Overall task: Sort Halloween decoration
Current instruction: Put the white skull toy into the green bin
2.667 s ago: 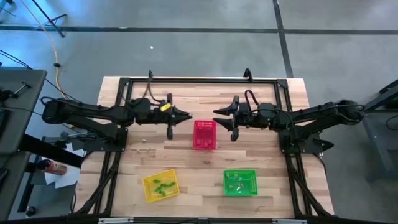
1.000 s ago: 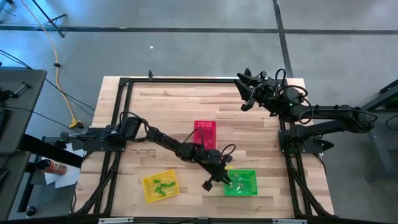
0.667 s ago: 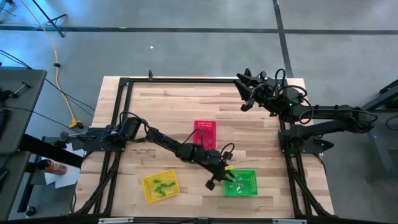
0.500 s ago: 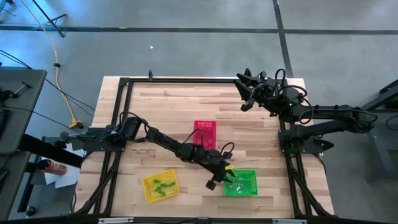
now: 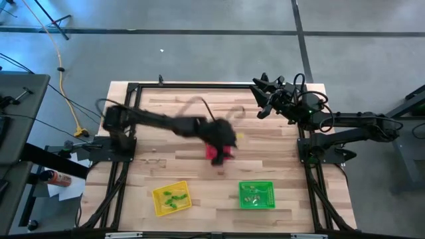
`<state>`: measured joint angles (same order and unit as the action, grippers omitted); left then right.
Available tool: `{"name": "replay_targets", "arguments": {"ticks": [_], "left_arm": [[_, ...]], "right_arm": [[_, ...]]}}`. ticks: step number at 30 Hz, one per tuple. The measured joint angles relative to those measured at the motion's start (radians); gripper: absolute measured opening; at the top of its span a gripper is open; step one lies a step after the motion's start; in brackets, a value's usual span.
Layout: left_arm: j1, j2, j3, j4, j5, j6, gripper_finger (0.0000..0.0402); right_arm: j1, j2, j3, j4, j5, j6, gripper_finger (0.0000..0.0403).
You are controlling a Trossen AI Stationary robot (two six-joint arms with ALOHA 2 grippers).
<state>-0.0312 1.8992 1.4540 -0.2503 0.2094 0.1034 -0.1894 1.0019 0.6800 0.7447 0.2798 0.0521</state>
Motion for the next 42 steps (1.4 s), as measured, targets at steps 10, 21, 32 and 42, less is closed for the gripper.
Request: {"name": "replay_targets", "arguments": {"ticks": [10, 21, 32, 42], "left_arm": [[0.196, -0.498, -0.451, 0.210, 0.038, -0.276, 0.0197], [0.132, -0.866, -0.897, 0.641, -0.234, -0.415, 0.0197], [0.156, -0.890, -0.904, 0.662, -0.324, -0.406, 0.0197], [0.164, -0.889, -0.904, 0.660, -0.328, -0.389, 0.0197]], "right_arm": [[0.000, 0.000, 0.000, -0.005, -0.002, 0.000, 0.0150], [0.000, -0.001, 0.000, -0.192, -0.055, 0.203, 0.0150], [-0.011, 0.022, 0.087, -0.655, -0.104, 0.455, 0.0150], [-0.346, 0.362, 0.529, -1.770, 0.050, 0.453, 0.0150]]}}
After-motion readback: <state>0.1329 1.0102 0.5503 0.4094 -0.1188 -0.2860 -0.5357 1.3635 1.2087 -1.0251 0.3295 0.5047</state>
